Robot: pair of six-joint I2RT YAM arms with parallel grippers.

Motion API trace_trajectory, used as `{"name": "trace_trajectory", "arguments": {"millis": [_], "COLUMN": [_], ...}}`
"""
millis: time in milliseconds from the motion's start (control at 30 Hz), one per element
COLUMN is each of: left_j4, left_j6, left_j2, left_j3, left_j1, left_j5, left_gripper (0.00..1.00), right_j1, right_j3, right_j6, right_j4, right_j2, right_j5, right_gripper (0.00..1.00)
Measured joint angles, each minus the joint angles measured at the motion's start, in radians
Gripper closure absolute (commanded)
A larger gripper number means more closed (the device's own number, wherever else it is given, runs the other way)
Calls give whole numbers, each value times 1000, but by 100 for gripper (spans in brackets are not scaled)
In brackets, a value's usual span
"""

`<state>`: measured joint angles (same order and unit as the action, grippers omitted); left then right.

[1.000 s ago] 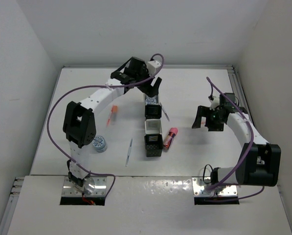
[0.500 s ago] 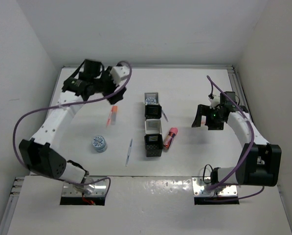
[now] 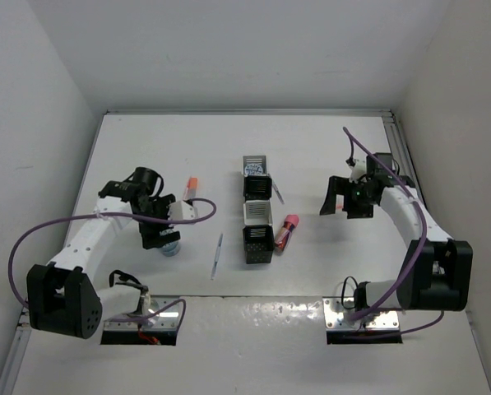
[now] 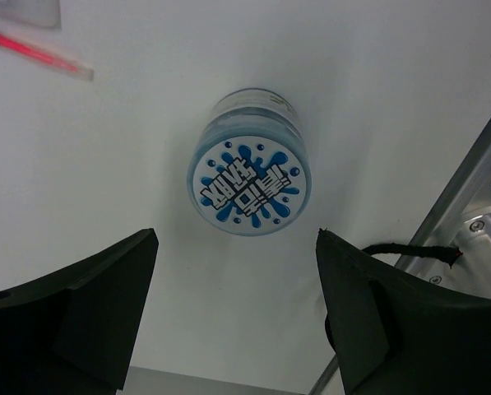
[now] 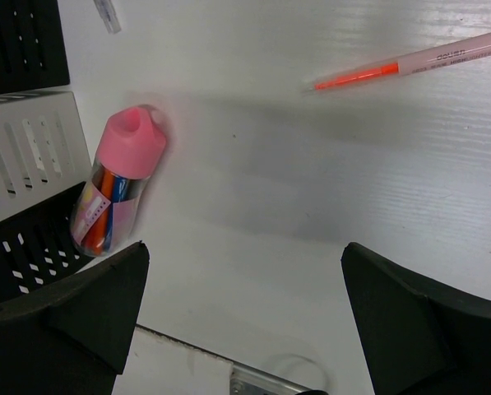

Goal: Sort the stationery into containers
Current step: Grab a piece of stationery with the left arm

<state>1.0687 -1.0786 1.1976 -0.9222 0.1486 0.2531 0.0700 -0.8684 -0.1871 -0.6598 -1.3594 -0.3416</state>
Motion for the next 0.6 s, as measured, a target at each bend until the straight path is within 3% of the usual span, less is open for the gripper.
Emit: {"name": "trace_trajectory", "arguments": {"millis": [600], "left_j4": [-163], "left_j6": [-46], "left_j2": [-28], "left_j3": [146], "left_j1": [-2], "left_j5": [2], "left_gripper": [16], "right_j1": [-20], "right_j3": [-24], "right_j6": [9], "right_j4": [-17], "right_j2": [-33], "right_j5": [1], "right_gripper": [2]}}
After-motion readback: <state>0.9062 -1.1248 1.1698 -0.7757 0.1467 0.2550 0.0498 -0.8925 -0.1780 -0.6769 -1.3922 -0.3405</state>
